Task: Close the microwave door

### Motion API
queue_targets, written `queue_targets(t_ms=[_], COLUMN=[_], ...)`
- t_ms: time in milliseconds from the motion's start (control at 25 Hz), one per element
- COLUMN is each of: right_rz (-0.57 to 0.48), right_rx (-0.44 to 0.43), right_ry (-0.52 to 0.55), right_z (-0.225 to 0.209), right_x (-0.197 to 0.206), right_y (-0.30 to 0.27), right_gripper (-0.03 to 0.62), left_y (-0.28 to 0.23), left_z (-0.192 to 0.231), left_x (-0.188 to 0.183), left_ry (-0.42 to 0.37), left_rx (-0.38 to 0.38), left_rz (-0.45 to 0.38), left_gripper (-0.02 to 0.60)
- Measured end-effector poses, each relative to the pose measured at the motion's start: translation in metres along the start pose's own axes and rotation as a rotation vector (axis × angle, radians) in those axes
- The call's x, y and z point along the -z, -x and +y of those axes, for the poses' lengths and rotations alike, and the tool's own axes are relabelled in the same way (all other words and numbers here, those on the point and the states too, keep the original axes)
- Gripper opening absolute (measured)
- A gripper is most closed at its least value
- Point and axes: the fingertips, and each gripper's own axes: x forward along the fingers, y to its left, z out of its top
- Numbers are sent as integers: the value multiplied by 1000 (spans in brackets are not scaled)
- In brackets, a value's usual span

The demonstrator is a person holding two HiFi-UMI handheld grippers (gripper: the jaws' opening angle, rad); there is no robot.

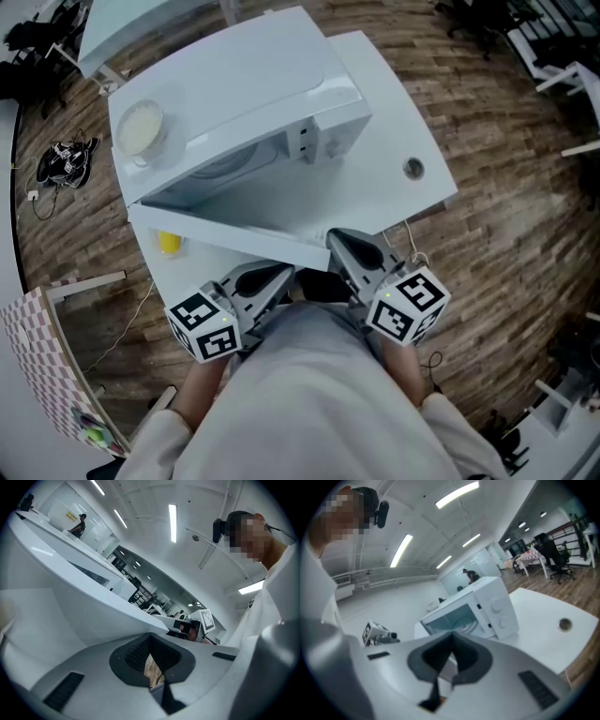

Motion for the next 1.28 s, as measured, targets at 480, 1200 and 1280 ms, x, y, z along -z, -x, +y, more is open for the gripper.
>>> queue_targets(t_ms=[480,1200,1280], right_rz=[54,73,74], right_rx=[-128,-226,-226], right_ry=[21,38,34], right_z=[-2,-5,-5], right_x=[-2,-4,-3], right_y=[-8,-6,-6], right_gripper=[21,21,21], left_y=[-4,-9,-10], left_z=[2,6,7], left_x=[-7,-13,-13], left_ry=[-8,8,10], left_rx=[-99,-192,-190], left_rz=[-78,-194,-199], left_gripper=[17,17,16])
